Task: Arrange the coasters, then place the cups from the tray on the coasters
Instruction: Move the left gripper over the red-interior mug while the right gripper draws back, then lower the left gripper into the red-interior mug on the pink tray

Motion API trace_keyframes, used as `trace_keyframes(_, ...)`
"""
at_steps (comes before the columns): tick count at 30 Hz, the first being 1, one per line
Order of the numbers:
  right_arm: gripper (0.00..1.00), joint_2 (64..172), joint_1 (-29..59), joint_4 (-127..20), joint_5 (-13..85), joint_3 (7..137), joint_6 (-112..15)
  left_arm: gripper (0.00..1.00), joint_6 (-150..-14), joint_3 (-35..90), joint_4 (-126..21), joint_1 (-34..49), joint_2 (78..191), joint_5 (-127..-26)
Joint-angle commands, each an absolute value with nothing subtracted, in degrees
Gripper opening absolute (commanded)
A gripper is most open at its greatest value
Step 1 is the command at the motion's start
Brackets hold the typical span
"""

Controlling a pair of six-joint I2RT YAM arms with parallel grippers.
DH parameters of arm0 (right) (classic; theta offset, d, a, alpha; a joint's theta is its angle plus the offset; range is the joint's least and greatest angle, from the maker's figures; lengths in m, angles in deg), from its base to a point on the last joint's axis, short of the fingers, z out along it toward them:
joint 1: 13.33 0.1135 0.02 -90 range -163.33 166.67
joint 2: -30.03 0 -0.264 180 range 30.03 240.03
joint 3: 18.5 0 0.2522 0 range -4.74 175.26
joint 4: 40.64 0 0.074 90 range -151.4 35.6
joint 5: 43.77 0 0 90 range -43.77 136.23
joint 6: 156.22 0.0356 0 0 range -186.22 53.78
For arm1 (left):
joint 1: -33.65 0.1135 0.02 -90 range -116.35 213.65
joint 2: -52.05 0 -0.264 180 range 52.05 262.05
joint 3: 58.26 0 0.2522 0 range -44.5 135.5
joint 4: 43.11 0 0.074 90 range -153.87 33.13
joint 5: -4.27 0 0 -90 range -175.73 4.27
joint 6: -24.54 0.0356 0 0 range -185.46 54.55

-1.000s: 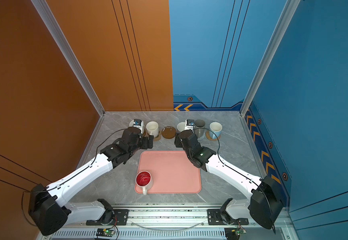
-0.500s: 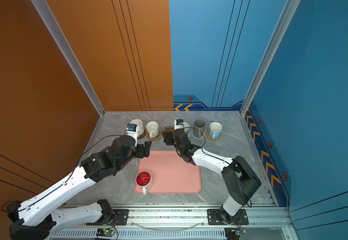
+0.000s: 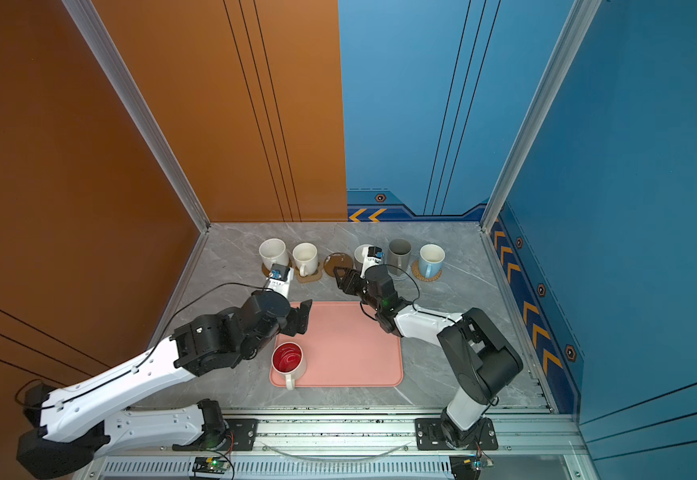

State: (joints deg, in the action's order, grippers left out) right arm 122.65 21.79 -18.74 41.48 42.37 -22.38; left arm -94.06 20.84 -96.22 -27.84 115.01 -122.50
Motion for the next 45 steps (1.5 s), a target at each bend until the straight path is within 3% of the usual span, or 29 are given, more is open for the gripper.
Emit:
trace_keyframes(1,0.62,115.72,22.62,-22.32,46.45,40.93,-26.12,0.88,-95.52,22.46,-100.77,-30.31,115.84,-126.77)
trace_keyframes(10,0.65,104.2,23.97,-34.15,63.05,36.43,-33.56,0.88,-99.09,22.31,-106.13,-32.61,117.24,-125.74)
trace_keyframes(15,0.65,104.01,24.57,-34.34,64.43,36.37,-33.35,0.81,-101.36,21.36,-109.01,-33.71,116.27,-124.85)
trace_keyframes(45,0.66,105.43,30.27,-39.2,72.88,39.73,-35.03,0.74,-126.05,9.65,-122.96,-45.39,113.98,-116.82)
